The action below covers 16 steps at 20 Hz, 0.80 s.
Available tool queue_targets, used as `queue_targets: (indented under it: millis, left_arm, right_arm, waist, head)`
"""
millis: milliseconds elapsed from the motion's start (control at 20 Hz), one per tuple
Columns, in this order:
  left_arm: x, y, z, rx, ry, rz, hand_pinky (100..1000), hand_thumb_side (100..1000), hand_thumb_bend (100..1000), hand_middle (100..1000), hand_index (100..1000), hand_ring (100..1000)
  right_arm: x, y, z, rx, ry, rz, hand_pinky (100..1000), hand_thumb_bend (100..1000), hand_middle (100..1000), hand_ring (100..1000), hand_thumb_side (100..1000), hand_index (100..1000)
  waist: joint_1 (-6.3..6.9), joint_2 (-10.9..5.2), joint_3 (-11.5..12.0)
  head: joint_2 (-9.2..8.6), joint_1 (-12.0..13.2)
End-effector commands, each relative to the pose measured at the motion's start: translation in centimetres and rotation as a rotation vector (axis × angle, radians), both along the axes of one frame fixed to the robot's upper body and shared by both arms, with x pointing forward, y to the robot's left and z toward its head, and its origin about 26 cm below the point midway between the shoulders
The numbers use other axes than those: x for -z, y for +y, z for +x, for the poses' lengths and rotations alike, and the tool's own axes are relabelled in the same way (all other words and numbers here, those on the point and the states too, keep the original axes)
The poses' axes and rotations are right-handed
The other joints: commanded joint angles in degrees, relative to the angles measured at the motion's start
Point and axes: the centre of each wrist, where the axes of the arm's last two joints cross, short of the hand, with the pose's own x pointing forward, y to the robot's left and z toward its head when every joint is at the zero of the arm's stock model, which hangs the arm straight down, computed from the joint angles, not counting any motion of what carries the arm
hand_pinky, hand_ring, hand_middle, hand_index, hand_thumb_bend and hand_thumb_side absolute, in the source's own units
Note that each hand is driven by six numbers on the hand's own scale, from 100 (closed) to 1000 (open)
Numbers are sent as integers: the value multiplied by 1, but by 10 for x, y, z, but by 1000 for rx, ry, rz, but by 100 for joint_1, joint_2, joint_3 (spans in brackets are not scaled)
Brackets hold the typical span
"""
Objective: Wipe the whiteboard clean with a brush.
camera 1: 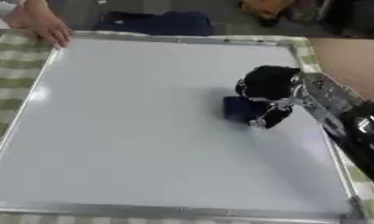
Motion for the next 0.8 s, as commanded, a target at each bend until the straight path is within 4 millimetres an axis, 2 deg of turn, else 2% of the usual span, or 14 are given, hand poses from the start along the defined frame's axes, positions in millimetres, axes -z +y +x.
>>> queue_targets:
  millis: [50, 200, 250, 550, 800]
  left_arm:
    - [-8, 0, -3, 3, -35, 12, 508, 1000, 100, 567, 511, 603]
    - [-9, -1, -2, 6, -39, 13, 508, 1000, 100, 567, 511, 603]
    - [-9, -1, -2, 7, -41, 14, 508, 1000, 100, 567, 511, 603]
    - [-10, -1, -2, 8, -48, 15, 508, 1000, 100, 568, 510, 603]
    - [-11, -2, -2, 11, -50, 16, 508, 1000, 100, 568, 510, 603]
  right_arm:
    - [10, -26, 2, 96, 62, -29, 317, 100, 186, 432, 412, 433]
    - [6, -33, 3, 122, 51, -27, 317, 100, 188, 434, 388, 434]
    - [5, -36, 3, 134, 48, -26, 317, 100, 188, 434, 411, 434]
    - [5, -55, 5, 211, 58, 21, 314, 100, 182, 428, 414, 432]
    - [-3, -62, 4, 228, 49, 44, 311, 100, 181, 426, 411, 433]
  waist:
    - [27, 3, 17]
    - [17, 27, 45]
    - [14, 37, 58]
    - [10, 87, 114]
    - [11, 111, 131]
  head:
    - [-83, -26]
    - [-123, -41]
    - [-140, -51]
    - [-231, -92]
    - [-292, -99]
